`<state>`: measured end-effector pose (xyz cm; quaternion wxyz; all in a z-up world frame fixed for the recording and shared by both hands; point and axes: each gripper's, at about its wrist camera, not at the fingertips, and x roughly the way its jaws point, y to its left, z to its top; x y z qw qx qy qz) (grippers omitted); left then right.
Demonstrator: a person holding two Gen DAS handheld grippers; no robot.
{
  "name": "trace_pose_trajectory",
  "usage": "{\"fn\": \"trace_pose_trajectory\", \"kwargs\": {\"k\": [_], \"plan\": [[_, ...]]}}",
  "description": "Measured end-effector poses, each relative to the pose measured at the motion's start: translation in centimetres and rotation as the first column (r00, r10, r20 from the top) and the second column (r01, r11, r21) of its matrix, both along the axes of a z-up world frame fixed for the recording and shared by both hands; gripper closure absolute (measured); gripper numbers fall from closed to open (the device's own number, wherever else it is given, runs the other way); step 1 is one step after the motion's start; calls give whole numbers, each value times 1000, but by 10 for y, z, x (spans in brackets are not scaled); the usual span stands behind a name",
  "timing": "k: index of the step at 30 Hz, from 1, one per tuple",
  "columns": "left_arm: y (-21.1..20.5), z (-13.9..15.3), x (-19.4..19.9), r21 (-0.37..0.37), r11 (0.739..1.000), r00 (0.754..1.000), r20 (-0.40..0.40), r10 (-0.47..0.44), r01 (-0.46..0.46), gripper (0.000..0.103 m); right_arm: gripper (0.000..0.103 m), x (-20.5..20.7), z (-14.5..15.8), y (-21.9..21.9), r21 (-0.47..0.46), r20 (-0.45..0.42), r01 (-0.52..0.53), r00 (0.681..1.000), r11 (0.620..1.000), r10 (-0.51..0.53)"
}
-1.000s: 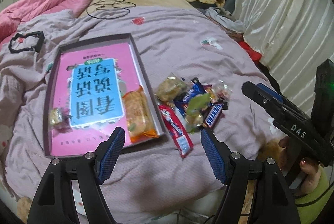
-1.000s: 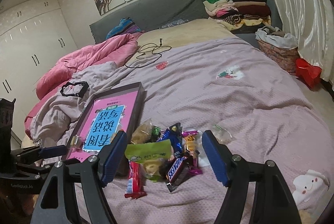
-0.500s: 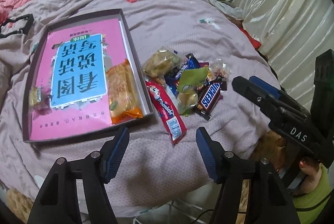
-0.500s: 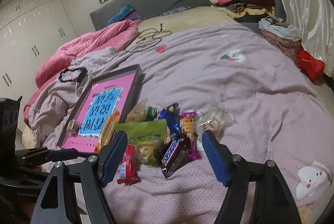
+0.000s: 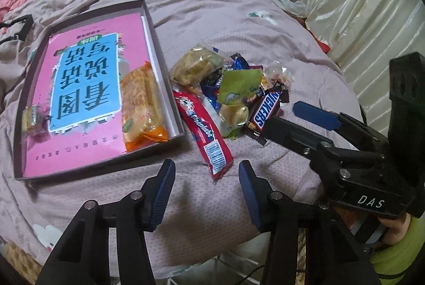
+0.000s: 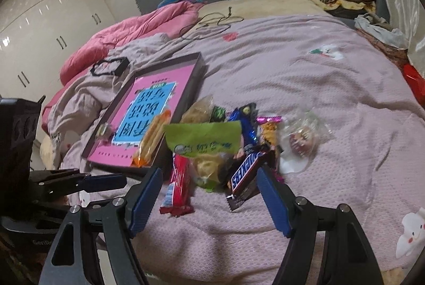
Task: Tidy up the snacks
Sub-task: 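Grasp the red candy bar with the left gripper while the right grasps the yellow-green snack bag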
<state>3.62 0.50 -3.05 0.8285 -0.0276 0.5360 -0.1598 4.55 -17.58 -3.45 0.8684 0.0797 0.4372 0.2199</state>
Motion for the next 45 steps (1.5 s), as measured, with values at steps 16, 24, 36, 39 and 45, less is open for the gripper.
{"fn": "trace_pose_trajectory", "kwargs": {"k": [16, 24, 36, 39, 45], "plan": [[-13, -25, 12, 6, 999, 999, 8, -41, 41, 53, 52, 39, -34, 21, -9, -164, -71, 984, 997, 68], [-24, -31, 18, 15, 999, 999, -1, -46, 46, 53, 53, 51, -40, 42, -113, -196, -66, 980, 991, 43], [-28, -45, 35, 29, 1000, 999, -33, 5, -4, 53, 72, 50, -48, 40, -66, -175, -114, 979, 991, 101], [-27, -46, 39, 29, 999, 999, -30, 17, -16, 57, 72, 47, -47, 31, -17, -159, -108, 982, 994, 104], [-26, -48, 45, 23, 999, 999, -33, 28, -28, 66, 72, 43, -39, -3, 121, -129, -50, 989, 991, 66]]}}
